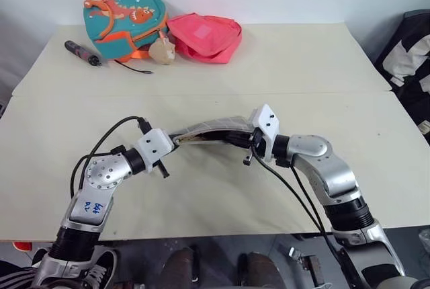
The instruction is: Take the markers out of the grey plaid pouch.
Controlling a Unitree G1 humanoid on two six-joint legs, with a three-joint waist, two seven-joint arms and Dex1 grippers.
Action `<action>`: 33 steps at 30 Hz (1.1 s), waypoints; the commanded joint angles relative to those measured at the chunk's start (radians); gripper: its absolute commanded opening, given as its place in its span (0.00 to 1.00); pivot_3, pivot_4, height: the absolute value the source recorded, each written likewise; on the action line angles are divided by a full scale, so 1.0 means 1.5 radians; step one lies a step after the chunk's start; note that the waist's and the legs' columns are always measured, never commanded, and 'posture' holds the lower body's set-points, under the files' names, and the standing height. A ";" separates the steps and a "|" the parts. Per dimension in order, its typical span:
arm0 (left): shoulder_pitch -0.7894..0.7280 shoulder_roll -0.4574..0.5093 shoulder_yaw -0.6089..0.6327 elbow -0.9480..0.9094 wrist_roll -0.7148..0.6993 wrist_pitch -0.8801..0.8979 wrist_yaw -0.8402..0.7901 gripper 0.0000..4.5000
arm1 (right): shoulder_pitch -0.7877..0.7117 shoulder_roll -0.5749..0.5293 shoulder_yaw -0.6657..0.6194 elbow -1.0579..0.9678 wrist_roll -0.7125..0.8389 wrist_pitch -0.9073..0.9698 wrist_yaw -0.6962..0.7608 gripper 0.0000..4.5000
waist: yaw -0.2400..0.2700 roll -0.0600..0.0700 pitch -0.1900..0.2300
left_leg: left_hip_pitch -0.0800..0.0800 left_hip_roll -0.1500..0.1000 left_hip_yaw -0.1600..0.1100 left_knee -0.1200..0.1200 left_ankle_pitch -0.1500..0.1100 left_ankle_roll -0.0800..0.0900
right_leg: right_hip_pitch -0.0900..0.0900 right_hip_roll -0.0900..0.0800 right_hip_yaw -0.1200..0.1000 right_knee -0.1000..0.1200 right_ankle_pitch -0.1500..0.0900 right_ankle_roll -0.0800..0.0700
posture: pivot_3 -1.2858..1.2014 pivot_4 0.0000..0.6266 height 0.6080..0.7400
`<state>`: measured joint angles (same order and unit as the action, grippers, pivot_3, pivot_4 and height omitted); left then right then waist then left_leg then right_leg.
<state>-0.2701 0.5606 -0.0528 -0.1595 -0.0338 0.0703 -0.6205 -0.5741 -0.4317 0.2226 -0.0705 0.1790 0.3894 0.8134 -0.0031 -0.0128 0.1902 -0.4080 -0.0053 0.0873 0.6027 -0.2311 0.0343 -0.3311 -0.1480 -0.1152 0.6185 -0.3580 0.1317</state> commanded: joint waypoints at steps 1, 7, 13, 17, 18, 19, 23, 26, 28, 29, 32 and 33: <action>-0.018 -0.019 -0.017 -0.064 -0.026 0.024 -0.014 0.00 | -0.023 -0.007 0.041 0.013 -0.087 -0.084 -0.029 0.00 | 0.000 0.000 0.000 | 0.000 0.000 0.000 0.000 0.000 0.000 | 0.000 0.000 0.000 0.000 0.000 0.000 | 0.52 0.24 1.00; -0.027 -0.054 -0.042 -0.101 -0.030 0.069 -0.016 0.00 | -0.025 0.001 0.068 0.051 -0.147 -0.134 -0.037 0.12 | 0.000 0.000 0.000 | -0.001 0.000 0.002 0.000 0.000 0.001 | -0.002 0.001 0.002 0.002 0.000 0.000 | 0.52 0.24 1.00; -0.022 -0.065 -0.034 -0.109 -0.037 0.088 -0.020 0.00 | -0.025 0.001 0.059 0.062 -0.161 -0.153 -0.037 0.57 | 0.000 0.000 0.000 | -0.001 0.000 0.002 0.001 0.000 0.001 | -0.002 0.001 0.003 0.002 0.000 0.000 | 0.52 0.24 1.00; -0.024 -0.075 -0.016 -0.108 -0.058 0.109 -0.017 0.00 | -0.034 0.007 0.048 0.063 -0.154 -0.148 -0.042 0.87 | 0.000 0.000 0.000 | -0.001 0.000 0.002 0.001 0.000 0.001 | -0.002 0.001 0.003 0.002 0.000 0.000 | 0.52 0.24 1.00; -0.025 -0.080 -0.009 -0.109 -0.068 0.118 -0.014 0.00 | -0.034 0.008 0.047 0.062 -0.153 -0.146 -0.042 0.96 | 0.000 0.000 0.000 | -0.001 0.000 0.002 0.001 0.000 0.001 | -0.002 0.001 0.003 0.002 0.000 0.000 | 0.52 0.24 1.00; -0.025 -0.084 -0.001 -0.111 -0.080 0.129 -0.013 0.00 | -0.034 0.009 0.046 0.061 -0.154 -0.146 -0.041 0.99 | 0.000 0.000 0.000 | -0.001 0.000 0.002 0.001 0.000 0.001 | -0.002 0.001 0.003 0.002 0.000 0.000 | 0.52 0.24 1.00; -0.023 -0.098 0.024 -0.119 -0.125 0.167 -0.012 0.00 | -0.036 0.010 0.046 0.054 -0.153 -0.144 -0.035 0.99 | 0.000 0.000 0.000 | -0.001 0.000 0.002 0.002 0.000 0.001 | -0.002 0.001 0.003 0.002 0.000 0.000 | 0.52 0.24 1.00; -0.017 -0.098 0.033 -0.120 -0.150 0.181 -0.020 0.00 | -0.041 0.007 0.052 0.049 -0.157 -0.146 -0.025 0.95 | 0.000 0.000 0.000 | -0.001 0.000 0.002 0.002 0.000 0.001 | -0.002 0.001 0.003 0.002 0.000 0.000 | 0.52 0.24 1.00; -0.012 -0.099 0.041 -0.118 -0.171 0.193 -0.025 0.00 | -0.047 0.004 0.058 0.044 -0.161 -0.146 -0.016 0.85 | 0.000 0.000 0.000 | -0.001 0.000 0.002 0.002 0.000 0.001 | -0.002 0.001 0.003 0.002 0.000 0.000 | 0.52 0.24 1.00; -0.011 -0.098 0.043 -0.118 -0.176 0.195 -0.025 0.00 | -0.049 0.004 0.058 0.042 -0.162 -0.145 -0.015 0.79 | 0.000 0.000 0.000 | -0.001 0.000 0.002 0.002 0.000 0.001 | -0.002 0.001 0.003 0.002 0.000 0.000 | 0.52 0.24 1.00; -0.003 -0.090 0.046 -0.121 -0.196 0.208 -0.037 0.00 | -0.055 0.006 0.062 0.033 -0.166 -0.139 -0.006 0.63 | 0.000 0.000 0.000 | -0.001 0.001 0.002 0.002 0.000 0.001 | -0.002 0.001 0.003 0.002 0.000 0.000 | 0.52 0.24 1.00; -0.001 -0.088 0.047 -0.123 -0.207 0.219 -0.042 0.00 | -0.056 0.008 0.065 0.033 -0.169 -0.138 -0.005 0.63 | -0.001 0.000 0.000 | -0.001 0.001 0.002 0.002 0.000 0.001 | -0.002 0.001 0.003 0.002 0.000 0.000 | 0.52 0.24 1.00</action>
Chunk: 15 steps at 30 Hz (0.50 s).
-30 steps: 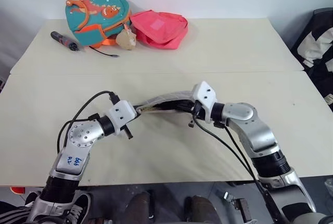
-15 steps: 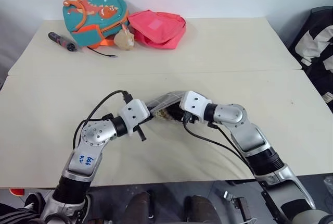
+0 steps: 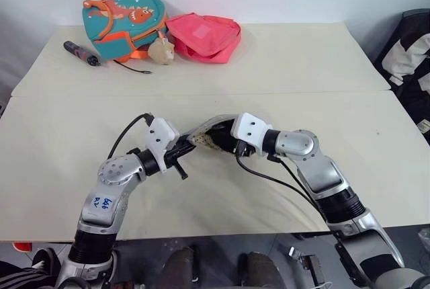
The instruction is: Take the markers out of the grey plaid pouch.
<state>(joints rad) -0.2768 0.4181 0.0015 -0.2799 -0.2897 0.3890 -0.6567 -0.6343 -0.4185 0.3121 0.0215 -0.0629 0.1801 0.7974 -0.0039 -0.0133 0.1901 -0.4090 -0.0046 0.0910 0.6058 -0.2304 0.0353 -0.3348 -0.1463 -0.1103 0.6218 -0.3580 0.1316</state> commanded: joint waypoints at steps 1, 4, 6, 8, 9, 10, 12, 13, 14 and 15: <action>0.005 0.011 0.009 -0.046 -0.042 0.012 -0.023 0.00 | -0.015 0.000 0.011 -0.025 -0.011 -0.002 0.009 0.63 | 0.000 0.000 0.000 | 0.000 0.000 0.000 0.000 0.000 0.000 | 0.000 0.000 0.000 0.000 0.000 0.000 | 0.52 0.24 1.00; 0.001 0.015 -0.002 -0.056 -0.046 0.018 -0.029 0.00 | -0.014 0.004 0.025 -0.007 -0.035 -0.019 -0.001 0.63 | 0.000 0.000 0.000 | 0.000 0.000 0.000 0.000 0.000 0.000 | 0.000 0.000 0.000 0.000 0.000 0.000 | 0.52 0.24 1.00; -0.003 0.016 -0.012 -0.063 -0.049 0.027 -0.035 0.00 | -0.017 0.013 0.032 0.011 -0.054 -0.024 -0.021 0.63 | 0.000 0.000 0.000 | 0.000 0.000 0.000 0.000 0.000 0.000 | 0.000 0.000 0.000 0.000 0.000 0.000 | 0.52 0.24 1.00; -0.006 0.015 -0.020 -0.070 -0.053 0.034 -0.039 0.00 | -0.017 0.017 0.042 0.026 -0.072 -0.035 -0.028 0.63 | 0.000 0.000 0.000 | 0.000 0.000 0.000 0.000 0.000 0.000 | 0.000 0.000 0.000 0.000 0.000 0.000 | 0.52 0.24 1.00; -0.009 0.011 -0.023 -0.073 -0.054 0.038 -0.035 0.00 | -0.015 0.020 0.045 0.032 -0.078 -0.040 -0.031 0.63 | 0.000 0.000 0.000 | 0.000 0.000 0.000 0.000 0.000 0.000 | 0.000 0.000 0.000 0.000 0.000 0.000 | 0.52 0.24 1.00; -0.011 0.007 -0.025 -0.075 -0.055 0.042 -0.032 0.00 | -0.013 0.022 0.048 0.036 -0.081 -0.044 -0.032 0.63 | 0.000 0.000 0.000 | 0.000 0.000 0.000 0.000 0.000 0.000 | 0.000 0.001 0.000 0.000 0.000 0.000 | 0.52 0.24 1.00; -0.013 0.005 -0.028 -0.078 -0.051 0.043 -0.029 0.00 | -0.012 0.027 0.047 0.040 -0.083 -0.046 -0.033 0.63 | 0.000 0.000 0.000 | 0.000 0.000 0.000 0.000 0.000 0.000 | 0.000 0.001 0.000 0.000 0.000 0.000 | 0.52 0.24 1.00; -0.012 0.006 -0.030 -0.079 -0.048 0.042 -0.028 0.00 | -0.010 0.030 0.043 0.041 -0.078 -0.045 -0.033 0.59 | 0.000 0.000 0.000 | 0.000 0.000 0.000 0.000 0.000 0.000 | 0.000 0.001 0.000 0.000 0.000 0.000 | 0.52 0.24 1.00; -0.011 0.007 -0.030 -0.079 -0.045 0.041 -0.027 0.00 | -0.009 0.030 0.040 0.039 -0.074 -0.041 -0.032 0.55 | 0.000 0.000 0.000 | 0.000 0.000 0.000 0.000 0.000 0.000 | 0.000 0.001 0.001 0.000 0.000 0.000 | 0.52 0.24 1.00; -0.010 0.007 -0.029 -0.078 -0.042 0.039 -0.024 0.00 | -0.007 0.030 0.035 0.035 -0.068 -0.038 -0.029 0.51 | 0.000 0.000 0.000 | 0.000 0.000 0.000 0.000 0.000 0.000 | 0.000 0.001 0.001 0.000 0.000 0.000 | 0.52 0.24 1.00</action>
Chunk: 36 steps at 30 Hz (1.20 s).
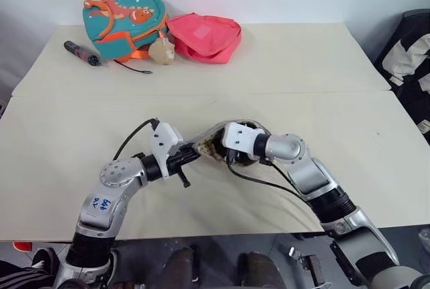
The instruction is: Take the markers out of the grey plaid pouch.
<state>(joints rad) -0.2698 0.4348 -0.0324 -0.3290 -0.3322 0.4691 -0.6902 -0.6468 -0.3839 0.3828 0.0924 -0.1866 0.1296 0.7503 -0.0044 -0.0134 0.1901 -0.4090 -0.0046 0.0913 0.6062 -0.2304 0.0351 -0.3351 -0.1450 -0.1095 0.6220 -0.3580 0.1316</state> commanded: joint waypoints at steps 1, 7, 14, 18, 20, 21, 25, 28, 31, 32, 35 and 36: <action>-0.013 -0.003 -0.007 -0.043 -0.008 -0.015 0.002 0.00 | 0.004 0.005 -0.015 -0.018 0.023 -0.002 0.012 0.44 | 0.000 0.000 0.000 | 0.000 0.000 0.000 0.000 0.000 0.000 | 0.000 0.000 0.000 0.000 0.000 0.000 | 0.52 0.24 1.00; -0.019 0.005 -0.001 -0.013 0.037 -0.048 0.031 0.00 | 0.011 -0.009 -0.031 -0.065 0.060 0.002 0.055 0.14 | 0.001 0.000 0.000 | 0.000 0.000 0.000 0.000 0.000 0.000 | 0.000 0.000 0.000 0.000 0.000 0.000 | 0.52 0.24 1.00; -0.030 0.011 0.003 0.025 0.084 -0.081 0.060 0.00 | 0.012 -0.021 -0.086 -0.126 0.162 0.050 0.115 0.14 | 0.001 0.000 0.000 | 0.000 0.000 0.000 0.000 0.000 0.000 | 0.000 0.000 0.000 0.000 0.000 0.000 | 0.52 0.24 1.00; -0.025 0.018 0.006 0.032 0.083 -0.087 0.056 0.00 | -0.004 -0.043 -0.097 -0.114 0.149 0.065 0.109 0.14 | 0.000 0.000 0.000 | 0.000 0.000 0.000 0.000 0.000 0.000 | 0.000 0.000 0.000 0.000 0.000 0.000 | 0.52 0.24 1.00; -0.022 0.021 0.005 0.027 0.075 -0.086 0.047 0.00 | -0.016 -0.056 -0.102 -0.086 0.118 0.088 0.080 0.14 | 0.001 0.000 0.000 | 0.000 0.000 0.000 0.000 0.000 0.000 | 0.000 0.000 0.000 0.000 0.000 0.000 | 0.52 0.24 1.00; -0.021 0.022 0.004 0.025 0.072 -0.085 0.044 0.00 | -0.021 -0.059 -0.102 -0.076 0.108 0.093 0.070 0.14 | 0.000 0.000 0.000 | 0.000 0.000 0.000 0.000 0.000 0.000 | 0.000 0.000 0.000 0.000 0.000 0.000 | 0.52 0.24 1.00; -0.013 0.022 -0.015 0.013 0.073 -0.079 0.041 0.00 | -0.023 -0.066 -0.088 -0.075 0.095 0.109 0.074 0.14 | 0.001 0.000 0.000 | 0.000 0.000 0.000 0.000 0.000 0.000 | 0.000 -0.001 0.000 0.000 0.000 0.000 | 0.52 0.24 1.00; -0.009 0.027 -0.030 0.020 0.102 -0.096 0.047 0.00 | -0.014 -0.037 -0.104 -0.109 0.151 0.170 0.079 0.14 | 0.001 0.000 0.000 | 0.000 0.000 0.000 0.000 0.000 0.000 | 0.000 -0.001 0.000 0.000 0.000 0.000 | 0.52 0.24 1.00; 0.000 0.041 -0.048 0.035 0.144 -0.141 0.051 0.00 | -0.017 0.002 -0.145 -0.130 0.209 0.277 0.044 0.14 | 0.001 0.000 0.000 | 0.000 0.000 0.000 0.000 0.000 0.000 | 0.000 -0.001 0.000 0.000 0.000 0.000 | 0.52 0.24 1.00; 0.004 0.038 -0.046 0.037 0.137 -0.139 0.050 0.00 | -0.019 -0.004 -0.140 -0.124 0.194 0.276 0.038 0.14 | 0.001 0.000 0.000 | 0.000 0.001 0.000 0.000 0.000 0.000 | 0.000 -0.001 0.000 0.000 0.000 0.000 | 0.52 0.24 1.00; 0.008 0.036 -0.056 0.031 0.135 -0.148 0.042 0.00 | -0.014 -0.021 -0.122 -0.122 0.181 0.285 0.039 0.14 | 0.001 0.000 0.000 | 0.000 0.000 0.000 0.000 0.000 0.000 | -0.001 -0.001 0.000 0.000 0.000 0.000 | 0.52 0.24 1.00; 0.001 0.029 -0.056 0.033 0.146 -0.151 0.057 0.00 | -0.009 -0.009 -0.133 -0.136 0.208 0.312 0.040 0.14 | 0.001 0.000 0.000 | 0.000 0.000 0.000 0.000 0.000 0.000 | -0.001 -0.001 0.000 0.000 0.000 0.000 | 0.52 0.24 1.00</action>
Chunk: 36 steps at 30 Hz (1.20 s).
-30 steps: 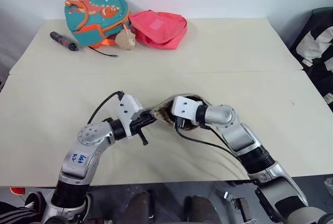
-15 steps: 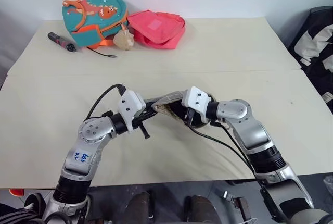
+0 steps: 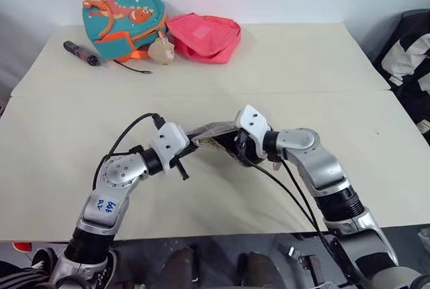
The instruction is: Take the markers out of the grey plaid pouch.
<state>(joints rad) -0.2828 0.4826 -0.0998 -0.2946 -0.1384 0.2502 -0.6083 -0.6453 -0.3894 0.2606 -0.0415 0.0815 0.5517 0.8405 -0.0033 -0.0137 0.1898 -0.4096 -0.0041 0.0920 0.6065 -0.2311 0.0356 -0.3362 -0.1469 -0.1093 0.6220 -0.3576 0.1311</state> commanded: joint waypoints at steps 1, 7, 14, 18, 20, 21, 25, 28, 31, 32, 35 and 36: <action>0.004 -0.008 -0.011 0.013 0.023 -0.006 0.015 0.00 | -0.007 0.004 -0.059 -0.057 0.049 0.050 -0.019 0.14 | 0.001 0.000 0.000 | 0.000 0.000 0.000 0.000 0.000 0.000 | 0.000 0.000 0.000 0.000 0.000 0.000 | 0.52 0.24 1.00; -0.013 -0.032 0.011 0.036 0.026 0.003 0.050 0.00 | 0.026 -0.045 -0.001 -0.128 0.061 -0.043 0.075 0.14 | 0.003 0.000 0.000 | -0.001 0.000 0.000 0.000 0.000 0.000 | -0.001 0.000 0.000 0.000 0.000 0.000 | 0.52 0.24 1.00; -0.023 -0.065 0.051 0.023 -0.039 0.045 0.050 0.00 | 0.027 -0.102 0.048 -0.080 -0.035 -0.158 0.071 0.14 | 0.000 0.000 0.000 | -0.002 0.000 0.000 0.002 0.000 0.001 | -0.001 0.000 0.000 0.000 0.000 0.000 | 0.52 0.24 1.00; -0.026 -0.089 0.059 -0.014 -0.090 0.075 0.043 0.00 | 0.021 -0.129 0.073 -0.013 -0.121 -0.196 0.036 0.14 | 0.001 0.000 0.000 | -0.002 0.000 0.000 0.003 0.000 0.001 | -0.001 0.000 0.000 0.000 0.000 0.000 | 0.52 0.24 1.00; -0.027 -0.090 0.056 -0.020 -0.092 0.078 0.040 0.00 | 0.028 -0.135 0.085 -0.021 -0.119 -0.233 0.062 0.14 | 0.004 -0.001 0.000 | -0.003 0.000 0.000 0.004 0.000 0.001 | -0.001 0.000 -0.001 0.000 0.000 0.000 | 0.52 0.24 1.00; -0.025 -0.087 0.053 -0.021 -0.090 0.084 0.039 0.00 | 0.033 -0.120 0.078 -0.036 -0.093 -0.231 0.069 0.14 | 0.003 -0.001 0.000 | -0.003 0.000 0.000 0.004 0.000 0.001 | -0.001 0.000 -0.001 0.000 0.000 0.001 | 0.52 0.24 1.00; -0.024 -0.091 0.058 -0.017 -0.097 0.093 0.045 0.00 | 0.031 -0.111 0.084 -0.056 -0.086 -0.256 0.088 0.14 | 0.002 -0.001 0.000 | -0.003 0.000 0.000 0.004 0.000 0.001 | -0.001 0.001 -0.001 0.000 0.000 0.001 | 0.52 0.24 1.00; -0.034 -0.107 0.076 -0.018 -0.122 0.107 0.056 0.00 | 0.041 -0.120 0.098 -0.069 -0.089 -0.269 0.116 0.14 | 0.001 -0.001 0.000 | -0.003 0.000 0.000 0.004 0.000 0.001 | -0.001 0.001 -0.001 0.000 0.000 0.001 | 0.52 0.24 1.00; -0.043 -0.115 0.083 -0.022 -0.132 0.126 0.064 0.00 | 0.043 -0.099 0.083 -0.068 -0.079 -0.247 0.097 0.14 | 0.002 -0.001 0.000 | -0.003 0.000 0.000 0.004 0.000 0.001 | -0.001 0.000 -0.001 0.000 0.000 0.001 | 0.52 0.24 1.00; -0.039 -0.106 0.076 -0.017 -0.117 0.122 0.062 0.00 | 0.039 -0.091 0.074 -0.067 -0.074 -0.244 0.089 0.14 | 0.002 -0.001 0.000 | -0.003 0.000 0.000 0.004 0.000 0.001 | -0.001 0.000 -0.001 0.000 0.000 0.001 | 0.52 0.24 1.00; -0.046 -0.127 0.117 -0.003 -0.149 0.155 0.097 0.00 | 0.033 -0.095 0.063 -0.064 -0.068 -0.254 0.104 0.14 | 0.002 -0.001 0.000 | -0.003 0.000 0.000 0.004 0.000 0.001 | -0.001 0.001 -0.001 0.000 0.000 0.001 | 0.52 0.24 1.00; -0.042 -0.109 0.101 -0.001 -0.124 0.139 0.085 0.00 | 0.032 -0.102 0.062 -0.058 -0.076 -0.271 0.106 0.14 | 0.002 -0.001 0.000 | -0.003 0.000 0.000 0.004 0.000 0.001 | -0.001 0.001 -0.001 0.000 0.001 0.001 | 0.52 0.24 1.00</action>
<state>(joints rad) -0.3185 0.2917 0.0052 -0.2675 -0.3396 0.4901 -0.5107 -0.6043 -0.5299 0.3435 -0.1103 -0.0464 0.1873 0.9622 -0.0009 -0.0156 0.1897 -0.4141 -0.0040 0.0916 0.6130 -0.2317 0.0370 -0.3372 -0.1457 -0.1104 0.6221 -0.3568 0.1325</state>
